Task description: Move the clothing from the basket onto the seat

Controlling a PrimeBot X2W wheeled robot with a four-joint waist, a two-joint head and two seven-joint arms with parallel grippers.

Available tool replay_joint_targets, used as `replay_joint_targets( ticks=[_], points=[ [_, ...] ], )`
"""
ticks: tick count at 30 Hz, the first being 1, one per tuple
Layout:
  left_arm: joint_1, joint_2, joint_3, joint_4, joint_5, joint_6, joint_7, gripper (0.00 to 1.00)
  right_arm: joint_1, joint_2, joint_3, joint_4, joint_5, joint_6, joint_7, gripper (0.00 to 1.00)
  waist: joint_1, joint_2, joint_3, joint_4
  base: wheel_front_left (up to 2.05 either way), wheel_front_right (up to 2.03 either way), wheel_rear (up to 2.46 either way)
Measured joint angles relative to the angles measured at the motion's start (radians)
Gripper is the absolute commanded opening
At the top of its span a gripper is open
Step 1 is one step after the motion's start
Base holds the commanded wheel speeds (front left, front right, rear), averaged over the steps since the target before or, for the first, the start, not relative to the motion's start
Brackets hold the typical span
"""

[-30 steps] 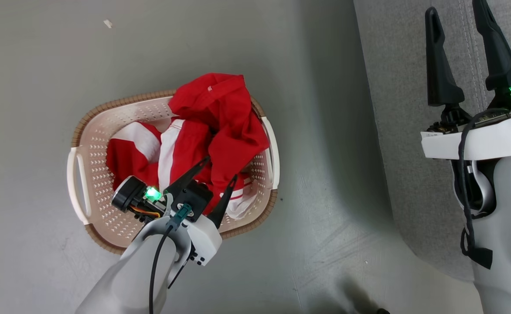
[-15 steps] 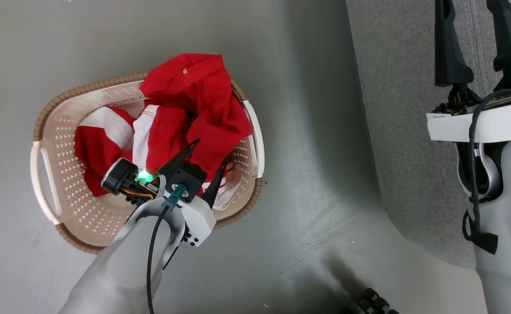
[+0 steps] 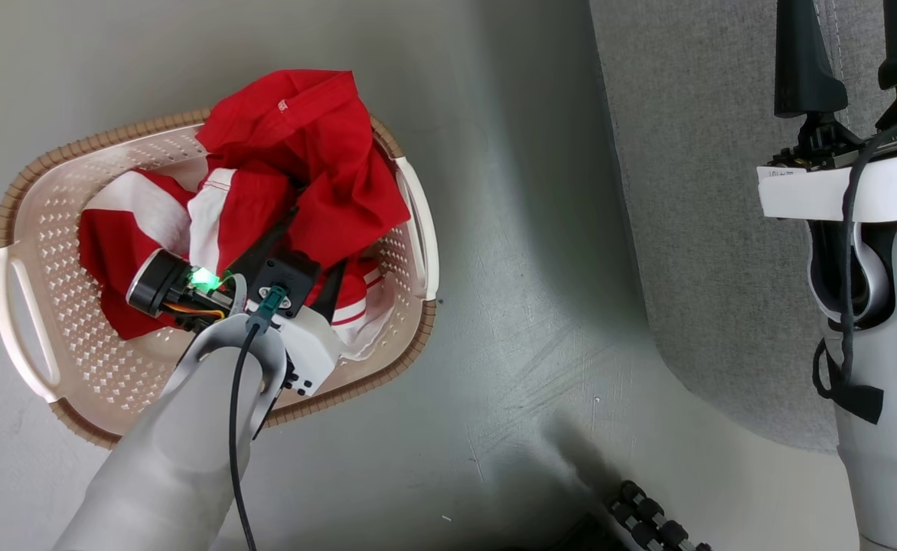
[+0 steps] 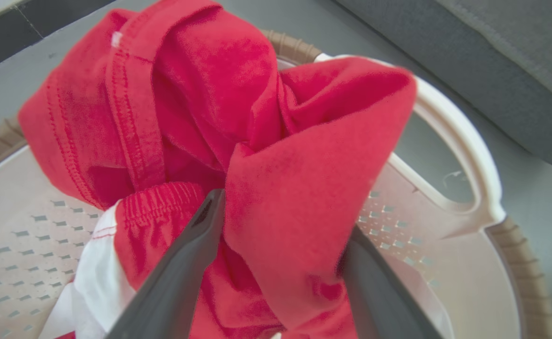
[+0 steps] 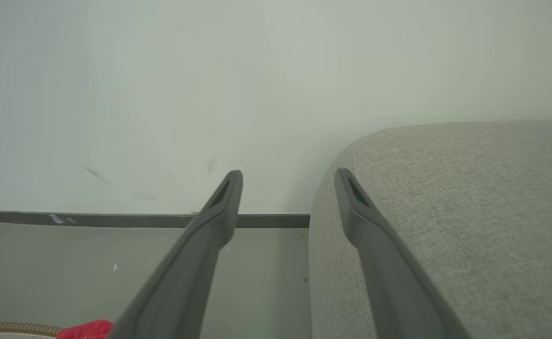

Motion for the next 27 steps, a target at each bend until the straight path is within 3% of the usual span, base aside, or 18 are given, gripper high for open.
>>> replay_joint_targets(
  ticks=[1,5,6,7,20,27],
  points=[
    [-0.002,0.004,0.002,0.006,0.0,0.0,0.0,1.0,0.0,0.0,0.001,0.0,0.005,0.0,0.0,1.0,0.0,0.0,0.004,-0.003,0.0,0.0,0.0],
    [-0.01,0.0,0.004,0.025,-0.002,0.0,0.0,0.13,-0.009,0.0,0.007,0.005,0.016,0.0,0.0,1.0,0.0,0.0,0.017,-0.014,0.0,0.0,0.0],
    [-0.016,0.0,0.005,0.028,-0.002,0.0,0.0,0.13,-0.016,0.0,0.008,0.006,0.017,0.0,0.0,1.0,0.0,0.0,0.019,-0.016,0.0,0.0,0.0],
    [-0.02,-0.001,0.006,0.03,-0.002,0.0,-0.001,0.0,-0.02,0.0,0.009,0.006,0.019,0.0,0.0,1.0,0.0,0.0,0.021,-0.018,0.0,0.0,0.0],
    [-0.037,-0.005,0.015,-0.037,-0.028,-0.036,-0.003,0.0,-0.02,0.0,-0.012,0.028,0.024,0.0,0.0,1.0,0.0,0.0,0.011,-0.009,0.0,0.0,0.0],
    [-0.033,-0.003,0.051,-0.105,-0.046,-0.029,-0.003,0.0,-0.018,0.0,-0.032,0.041,0.024,0.0,0.0,1.0,0.0,0.0,-0.004,0.006,0.0,0.0,0.0]
  ],
)
